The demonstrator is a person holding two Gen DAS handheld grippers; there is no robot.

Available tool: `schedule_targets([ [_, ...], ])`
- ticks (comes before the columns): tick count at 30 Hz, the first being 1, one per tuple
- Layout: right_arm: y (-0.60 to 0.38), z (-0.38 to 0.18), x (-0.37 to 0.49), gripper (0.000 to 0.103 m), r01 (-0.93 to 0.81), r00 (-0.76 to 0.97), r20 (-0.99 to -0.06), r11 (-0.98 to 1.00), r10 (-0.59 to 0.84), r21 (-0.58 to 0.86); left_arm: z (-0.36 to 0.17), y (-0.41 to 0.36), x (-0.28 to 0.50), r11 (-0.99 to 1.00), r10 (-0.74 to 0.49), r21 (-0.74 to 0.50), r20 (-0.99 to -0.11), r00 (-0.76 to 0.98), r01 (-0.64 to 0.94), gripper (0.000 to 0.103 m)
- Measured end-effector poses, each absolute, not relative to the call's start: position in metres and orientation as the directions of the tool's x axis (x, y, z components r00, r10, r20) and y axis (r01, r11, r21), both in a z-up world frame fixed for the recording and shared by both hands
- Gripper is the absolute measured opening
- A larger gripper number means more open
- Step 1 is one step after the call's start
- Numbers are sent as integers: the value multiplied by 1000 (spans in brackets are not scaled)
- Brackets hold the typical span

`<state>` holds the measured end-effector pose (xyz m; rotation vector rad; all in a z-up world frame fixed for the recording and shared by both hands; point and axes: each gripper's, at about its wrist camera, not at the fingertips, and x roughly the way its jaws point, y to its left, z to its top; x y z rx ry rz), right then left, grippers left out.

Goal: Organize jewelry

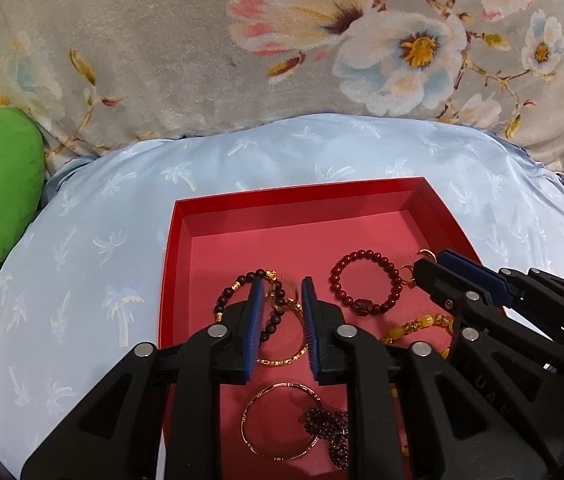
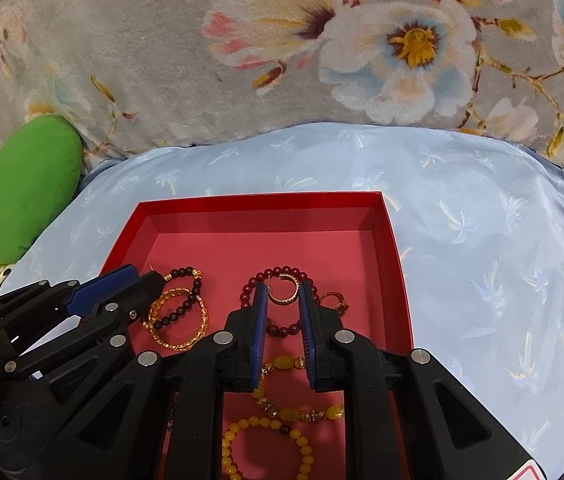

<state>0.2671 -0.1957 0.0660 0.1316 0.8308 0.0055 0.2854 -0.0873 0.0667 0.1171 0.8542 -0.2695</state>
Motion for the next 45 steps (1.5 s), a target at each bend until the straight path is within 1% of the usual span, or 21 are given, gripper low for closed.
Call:
schedule_targets([
  [3, -196, 63, 268, 16, 49, 672, -739, 991, 58, 122, 64, -86, 286, 960, -185, -4, -759, 624, 279, 24],
  [5, -195, 63, 268, 17, 51, 671, -740, 991, 56, 121, 63, -86, 286, 961, -182, -5, -761, 623, 276, 28],
  [7, -195, 62, 268, 17, 50, 670, -740, 991, 57, 122, 63, -85, 285, 963, -179, -3, -758, 627, 270, 34],
  [18, -193, 70, 253, 19, 55, 678, -734, 991, 52, 121, 72, -82, 271, 962, -185, -8, -752, 632, 271, 34],
  [20, -193, 74, 247, 23, 59, 683, -729, 991, 49, 121, 75, -82, 265, 962, -187, -10, -750, 634, 273, 34],
  [26, -192, 88, 222, 23, 64, 696, -717, 991, 42, 121, 90, -80, 239, 961, -186, 1, -736, 651, 276, 34],
  [39, -186, 103, 155, 25, 91, 701, -713, 991, 4, 96, 107, -72, 173, 959, -205, -15, -728, 654, 284, 35],
  [45, -185, 103, 130, 29, 114, 696, -718, 991, -26, 75, 108, -72, 152, 959, -198, -4, -728, 657, 284, 37],
])
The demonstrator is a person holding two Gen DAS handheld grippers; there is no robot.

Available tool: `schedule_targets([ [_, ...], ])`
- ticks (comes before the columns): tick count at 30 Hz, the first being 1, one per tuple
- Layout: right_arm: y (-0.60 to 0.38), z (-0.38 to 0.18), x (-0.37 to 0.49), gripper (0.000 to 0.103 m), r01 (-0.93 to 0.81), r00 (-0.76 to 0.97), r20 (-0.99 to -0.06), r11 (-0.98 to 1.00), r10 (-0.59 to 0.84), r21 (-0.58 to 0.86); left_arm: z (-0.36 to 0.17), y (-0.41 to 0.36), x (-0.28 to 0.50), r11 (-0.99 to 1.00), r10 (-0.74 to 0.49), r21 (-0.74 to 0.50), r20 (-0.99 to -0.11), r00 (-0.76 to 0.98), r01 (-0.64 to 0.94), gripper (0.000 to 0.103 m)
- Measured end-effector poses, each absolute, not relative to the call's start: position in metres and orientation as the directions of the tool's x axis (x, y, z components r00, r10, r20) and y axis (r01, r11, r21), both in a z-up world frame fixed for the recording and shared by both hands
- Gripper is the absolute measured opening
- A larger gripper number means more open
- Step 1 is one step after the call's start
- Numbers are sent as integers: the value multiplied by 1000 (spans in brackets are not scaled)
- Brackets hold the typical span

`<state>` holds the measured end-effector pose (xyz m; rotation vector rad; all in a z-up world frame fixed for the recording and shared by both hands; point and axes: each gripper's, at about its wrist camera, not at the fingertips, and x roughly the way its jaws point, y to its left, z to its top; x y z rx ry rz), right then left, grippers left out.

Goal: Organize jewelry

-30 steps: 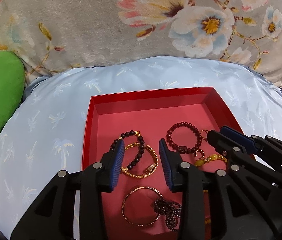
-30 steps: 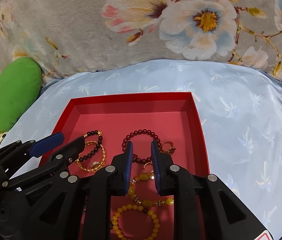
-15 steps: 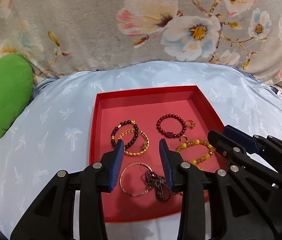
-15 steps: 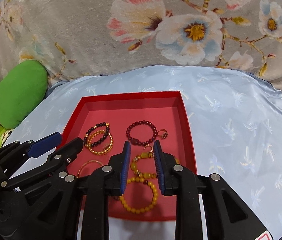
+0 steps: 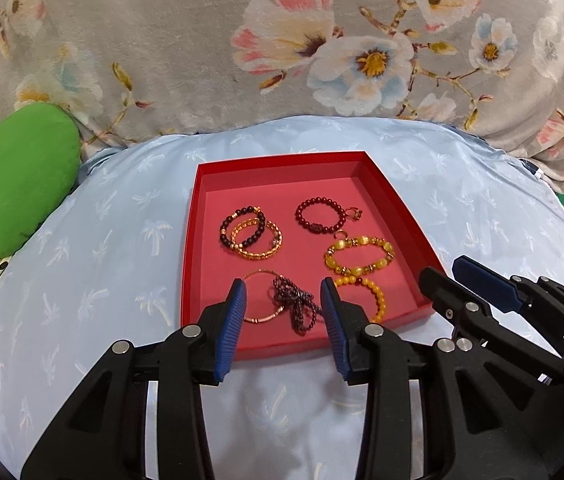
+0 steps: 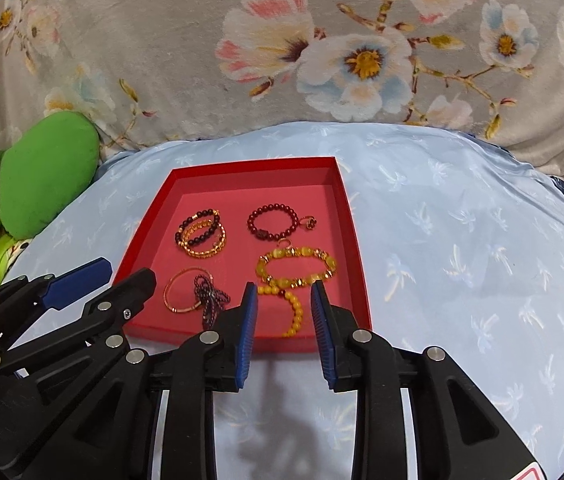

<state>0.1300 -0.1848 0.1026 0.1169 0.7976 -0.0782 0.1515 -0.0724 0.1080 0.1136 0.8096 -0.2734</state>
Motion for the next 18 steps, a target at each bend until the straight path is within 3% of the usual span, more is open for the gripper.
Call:
schedule_targets([
  [11, -194, 92, 101, 50, 174, 680, -730, 983, -75, 61, 99, -66, 126, 967, -162, 18, -728, 666, 254, 55],
  [16, -198, 88, 89, 63, 198, 683, -725, 978, -92, 62, 94, -56, 120, 977, -134, 16, -731, 669, 213, 73],
  [18, -199, 87, 86, 69, 205, 686, -721, 977, -96, 64, 91, -53, 117, 978, -130, 15, -733, 668, 207, 75],
])
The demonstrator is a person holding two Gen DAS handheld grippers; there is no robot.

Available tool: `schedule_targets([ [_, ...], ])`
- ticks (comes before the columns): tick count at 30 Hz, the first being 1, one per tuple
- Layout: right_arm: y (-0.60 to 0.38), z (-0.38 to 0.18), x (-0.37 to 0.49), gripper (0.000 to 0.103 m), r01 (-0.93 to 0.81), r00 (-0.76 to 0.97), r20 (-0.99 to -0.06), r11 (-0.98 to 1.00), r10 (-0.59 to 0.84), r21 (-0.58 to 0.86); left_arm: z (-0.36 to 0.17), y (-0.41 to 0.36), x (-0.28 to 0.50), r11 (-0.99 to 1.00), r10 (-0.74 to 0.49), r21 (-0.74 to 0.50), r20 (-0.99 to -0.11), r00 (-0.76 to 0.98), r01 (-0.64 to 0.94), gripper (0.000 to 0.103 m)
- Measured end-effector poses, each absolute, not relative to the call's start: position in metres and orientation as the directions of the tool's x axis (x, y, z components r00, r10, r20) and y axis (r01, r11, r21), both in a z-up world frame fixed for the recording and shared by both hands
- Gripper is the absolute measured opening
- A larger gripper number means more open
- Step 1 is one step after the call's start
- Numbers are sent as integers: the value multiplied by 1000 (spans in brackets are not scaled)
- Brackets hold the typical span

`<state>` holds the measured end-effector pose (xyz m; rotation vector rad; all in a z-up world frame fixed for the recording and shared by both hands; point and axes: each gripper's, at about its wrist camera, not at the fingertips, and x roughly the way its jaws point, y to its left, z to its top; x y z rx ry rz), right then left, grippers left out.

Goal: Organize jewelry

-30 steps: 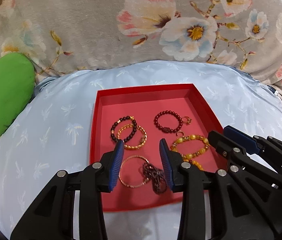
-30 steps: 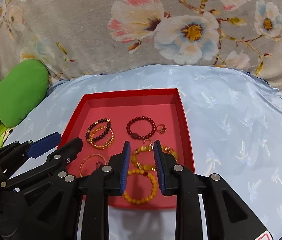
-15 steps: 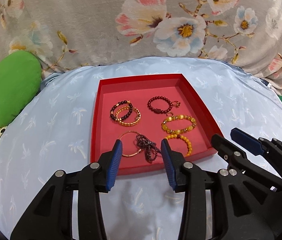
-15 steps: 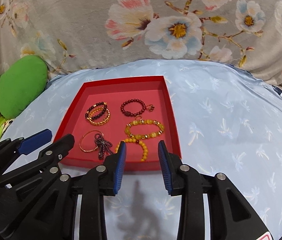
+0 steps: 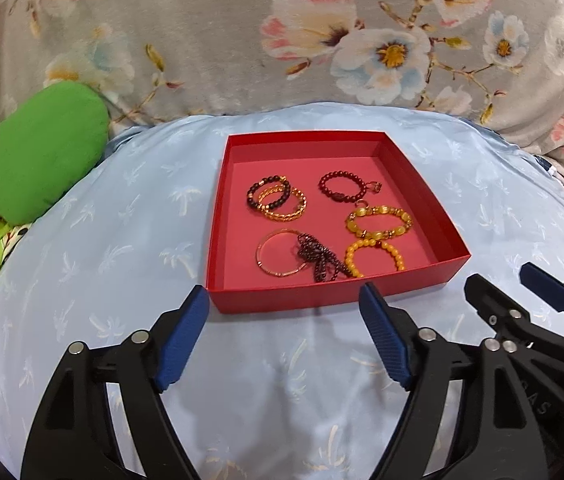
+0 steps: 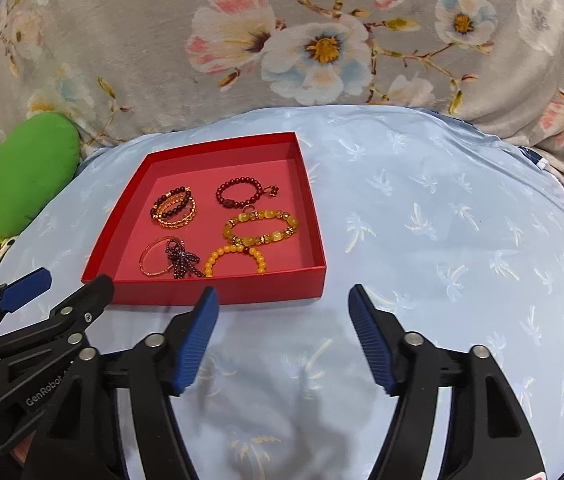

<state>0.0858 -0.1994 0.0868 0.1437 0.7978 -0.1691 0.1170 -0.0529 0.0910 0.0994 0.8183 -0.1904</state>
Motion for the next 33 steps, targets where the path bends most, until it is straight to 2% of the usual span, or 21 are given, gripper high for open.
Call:
schedule_targets([
  [13, -198, 79, 73, 84, 233, 680, -722, 971, -126, 50, 80, -40, 105, 986, -90, 29, -744, 662, 167, 90],
  [24, -199, 75, 72, 85, 246, 660, -738, 969, -143, 32, 77, -40, 104, 986, -79, 40, -747, 660, 164, 90],
  [28, -200, 74, 70, 90, 254, 665, -730, 967, -157, 24, 76, -39, 104, 986, -77, 41, -748, 659, 162, 91],
  [33, -200, 74, 69, 90, 255, 675, -721, 967, -158, 26, 76, -39, 104, 986, -79, 36, -749, 658, 160, 91],
])
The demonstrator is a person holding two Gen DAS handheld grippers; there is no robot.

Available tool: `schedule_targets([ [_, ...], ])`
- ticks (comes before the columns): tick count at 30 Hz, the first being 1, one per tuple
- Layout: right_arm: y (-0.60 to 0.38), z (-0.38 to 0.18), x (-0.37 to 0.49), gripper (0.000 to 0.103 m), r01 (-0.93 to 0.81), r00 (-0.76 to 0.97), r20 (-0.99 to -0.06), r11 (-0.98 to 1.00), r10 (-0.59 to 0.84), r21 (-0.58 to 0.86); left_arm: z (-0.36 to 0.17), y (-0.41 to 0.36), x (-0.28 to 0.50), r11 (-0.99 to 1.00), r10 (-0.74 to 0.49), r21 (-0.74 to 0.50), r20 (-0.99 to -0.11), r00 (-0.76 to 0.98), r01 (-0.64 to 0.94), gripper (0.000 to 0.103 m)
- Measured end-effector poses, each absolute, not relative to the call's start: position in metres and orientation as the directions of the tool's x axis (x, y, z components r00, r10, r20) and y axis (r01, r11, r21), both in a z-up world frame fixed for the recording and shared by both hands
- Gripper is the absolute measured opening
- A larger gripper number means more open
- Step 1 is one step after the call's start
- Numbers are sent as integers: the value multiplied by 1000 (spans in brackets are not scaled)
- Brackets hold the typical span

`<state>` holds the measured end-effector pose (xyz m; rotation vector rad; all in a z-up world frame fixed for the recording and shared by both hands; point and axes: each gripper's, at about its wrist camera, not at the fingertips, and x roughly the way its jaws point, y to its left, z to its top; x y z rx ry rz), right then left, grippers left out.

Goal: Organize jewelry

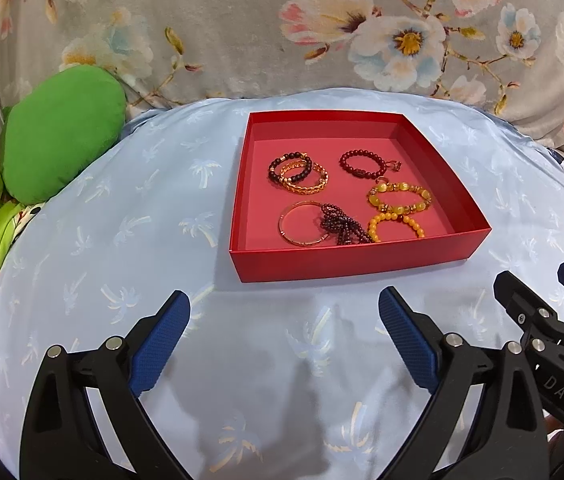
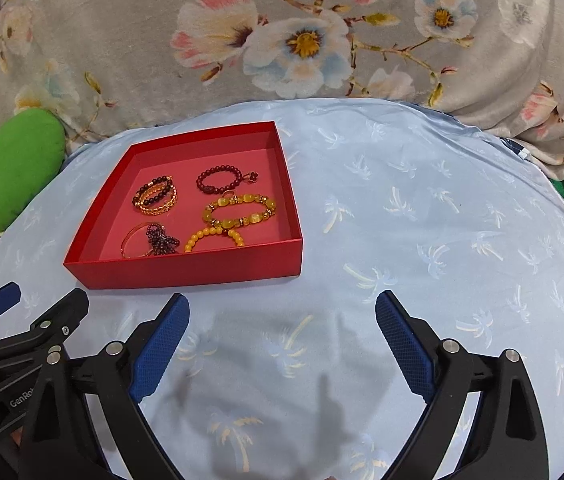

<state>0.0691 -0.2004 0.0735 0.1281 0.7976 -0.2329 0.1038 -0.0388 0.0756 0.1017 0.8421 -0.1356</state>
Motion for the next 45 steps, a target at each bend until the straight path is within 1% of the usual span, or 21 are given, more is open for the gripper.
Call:
schedule_targets([
  [10, -200, 75, 70, 91, 254, 676, -718, 967, -166, 16, 74, -39, 106, 987, -74, 41, -755, 652, 159, 93],
  [29, -201, 71, 72, 91, 254, 665, -730, 967, -157, 24, 72, -38, 109, 987, -63, 52, -747, 661, 153, 94],
  [45, -199, 68, 72, 91, 254, 654, -740, 967, -158, 19, 74, -36, 109, 990, -62, 38, -742, 667, 134, 94],
])
